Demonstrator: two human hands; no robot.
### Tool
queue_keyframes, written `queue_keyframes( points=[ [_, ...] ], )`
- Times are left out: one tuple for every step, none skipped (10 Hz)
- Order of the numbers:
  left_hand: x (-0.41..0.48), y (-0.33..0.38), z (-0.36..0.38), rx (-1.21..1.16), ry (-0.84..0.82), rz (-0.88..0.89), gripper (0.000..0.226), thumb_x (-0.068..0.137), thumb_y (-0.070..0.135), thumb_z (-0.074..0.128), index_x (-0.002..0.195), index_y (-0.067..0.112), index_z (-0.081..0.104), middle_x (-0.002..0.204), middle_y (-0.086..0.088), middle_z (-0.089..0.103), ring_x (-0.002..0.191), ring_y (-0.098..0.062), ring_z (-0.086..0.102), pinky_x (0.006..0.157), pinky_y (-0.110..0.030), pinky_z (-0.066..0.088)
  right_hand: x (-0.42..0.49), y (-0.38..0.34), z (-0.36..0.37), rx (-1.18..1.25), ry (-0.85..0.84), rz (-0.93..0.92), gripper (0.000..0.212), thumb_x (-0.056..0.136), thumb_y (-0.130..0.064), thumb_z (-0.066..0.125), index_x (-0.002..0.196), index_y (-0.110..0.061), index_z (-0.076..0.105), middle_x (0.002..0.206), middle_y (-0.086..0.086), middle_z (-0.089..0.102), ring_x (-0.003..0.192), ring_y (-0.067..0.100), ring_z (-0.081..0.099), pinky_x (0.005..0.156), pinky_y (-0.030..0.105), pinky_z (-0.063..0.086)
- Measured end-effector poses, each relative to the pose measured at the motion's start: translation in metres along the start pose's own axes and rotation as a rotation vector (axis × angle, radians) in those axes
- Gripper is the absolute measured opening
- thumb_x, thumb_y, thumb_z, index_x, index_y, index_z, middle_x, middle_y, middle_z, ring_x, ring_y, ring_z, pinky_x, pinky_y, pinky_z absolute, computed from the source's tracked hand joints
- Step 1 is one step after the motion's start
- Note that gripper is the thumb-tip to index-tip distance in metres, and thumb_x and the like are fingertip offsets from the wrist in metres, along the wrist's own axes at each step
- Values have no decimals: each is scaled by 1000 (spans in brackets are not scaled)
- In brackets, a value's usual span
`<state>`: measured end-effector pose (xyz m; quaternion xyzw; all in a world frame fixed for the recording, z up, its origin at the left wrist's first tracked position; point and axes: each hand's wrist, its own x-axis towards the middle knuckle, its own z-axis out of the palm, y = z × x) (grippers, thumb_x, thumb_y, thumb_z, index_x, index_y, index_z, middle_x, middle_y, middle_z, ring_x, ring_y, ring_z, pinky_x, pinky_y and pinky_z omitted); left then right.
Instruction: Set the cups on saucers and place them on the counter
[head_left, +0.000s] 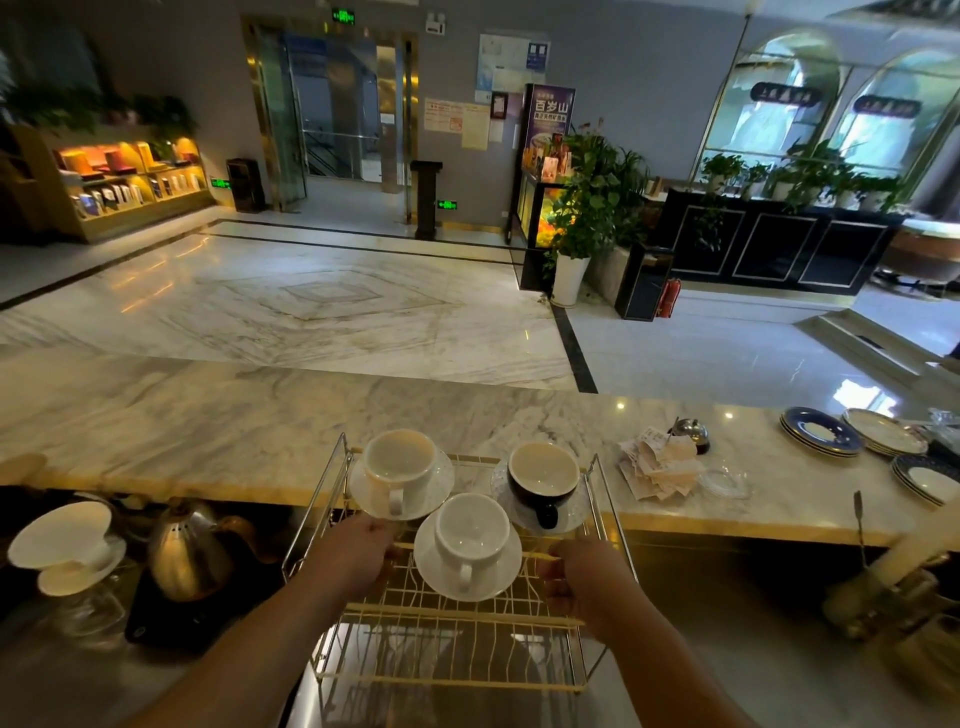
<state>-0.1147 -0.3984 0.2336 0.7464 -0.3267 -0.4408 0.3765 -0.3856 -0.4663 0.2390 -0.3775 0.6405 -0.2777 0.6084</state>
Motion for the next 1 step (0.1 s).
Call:
queue_keyframes(
  points=[
    [-18,-9,0,200,35,111,8,103,26,59,104,25,67,96,0,77,87,-20,74,79,-40,64,-14,6,0,-76,16,-94,15,100,-15,54,97,-7,66,70,9,71,60,21,64,60,36,59]
  ],
)
